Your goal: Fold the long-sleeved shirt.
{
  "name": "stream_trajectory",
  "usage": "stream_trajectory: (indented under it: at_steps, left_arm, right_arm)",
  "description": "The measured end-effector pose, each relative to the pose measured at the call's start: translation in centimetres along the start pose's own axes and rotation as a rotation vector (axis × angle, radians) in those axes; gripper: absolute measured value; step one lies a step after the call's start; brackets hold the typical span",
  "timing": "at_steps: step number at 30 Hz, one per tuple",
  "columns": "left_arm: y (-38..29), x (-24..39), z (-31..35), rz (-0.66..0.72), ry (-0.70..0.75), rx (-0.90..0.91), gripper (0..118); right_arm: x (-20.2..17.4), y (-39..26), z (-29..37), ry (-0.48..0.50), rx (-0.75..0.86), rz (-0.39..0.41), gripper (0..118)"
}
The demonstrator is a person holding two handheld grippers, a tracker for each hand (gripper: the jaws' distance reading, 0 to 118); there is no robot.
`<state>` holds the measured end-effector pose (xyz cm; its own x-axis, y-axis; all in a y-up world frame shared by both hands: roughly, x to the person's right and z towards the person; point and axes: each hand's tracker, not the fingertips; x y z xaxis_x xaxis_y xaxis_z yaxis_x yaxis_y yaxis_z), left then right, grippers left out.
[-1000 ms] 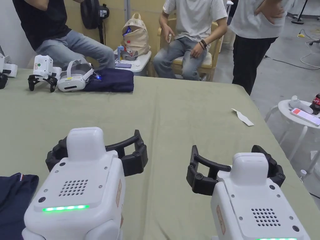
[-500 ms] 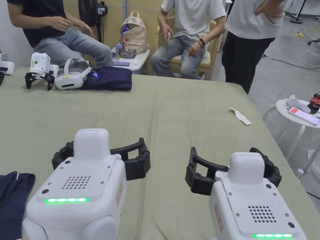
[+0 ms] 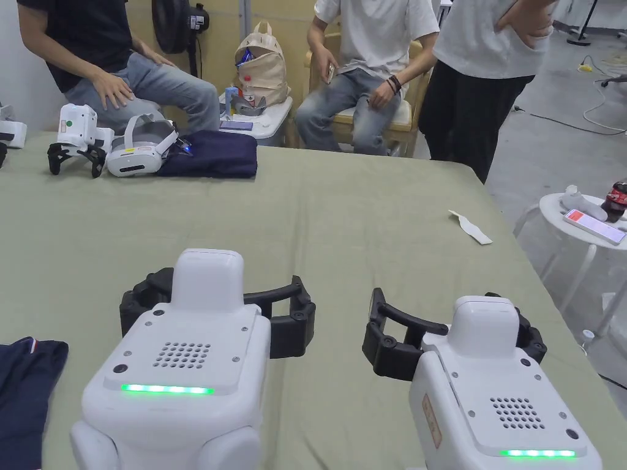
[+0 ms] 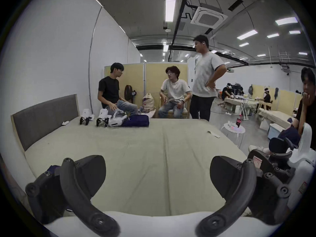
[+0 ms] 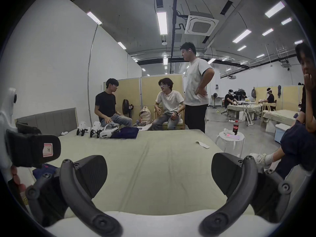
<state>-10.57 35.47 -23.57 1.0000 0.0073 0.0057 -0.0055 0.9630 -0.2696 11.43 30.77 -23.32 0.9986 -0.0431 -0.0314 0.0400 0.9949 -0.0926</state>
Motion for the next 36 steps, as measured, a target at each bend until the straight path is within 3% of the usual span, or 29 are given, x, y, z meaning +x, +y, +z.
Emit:
stream_trajectory:
  at_steps: [17,19,23,29,32,36]
  left_arm:
    - [-0.1,-0.3,-0.5,-0.057,0.051,0.029,116]
    - [0.0,-1.0,-0.8,-0.005,-0.031,-0.015,115]
    - [-0.1,-1.8,-0.6,0.144,0.029,0.031,116]
    - [-0.9,-1.2,-0.1,0.019,0.026,0.082,116]
    - [-1.3,-0.2,0.4,-0.045,0.102,0.119,116]
    - [-1.1,-0.3,0.9,-0.016,0.039,0.133,116]
  right_arm:
    - [0.1,-0.1,-0.5,0.001,-0.004,0.007,118]
    - [0.1,-0.1,-0.5,0.004,-0.005,0.007,118]
    - [0.0,-0.2,-0.6,0.003,-0.011,0.006,118]
    - [-0.2,-0.2,-0.6,0.011,-0.011,-0.002,118]
    - [-0.4,-0.3,-0.4,0.011,-0.005,0.007,118]
    - [-0.5,-0.3,-0.1,0.013,0.001,0.006,118]
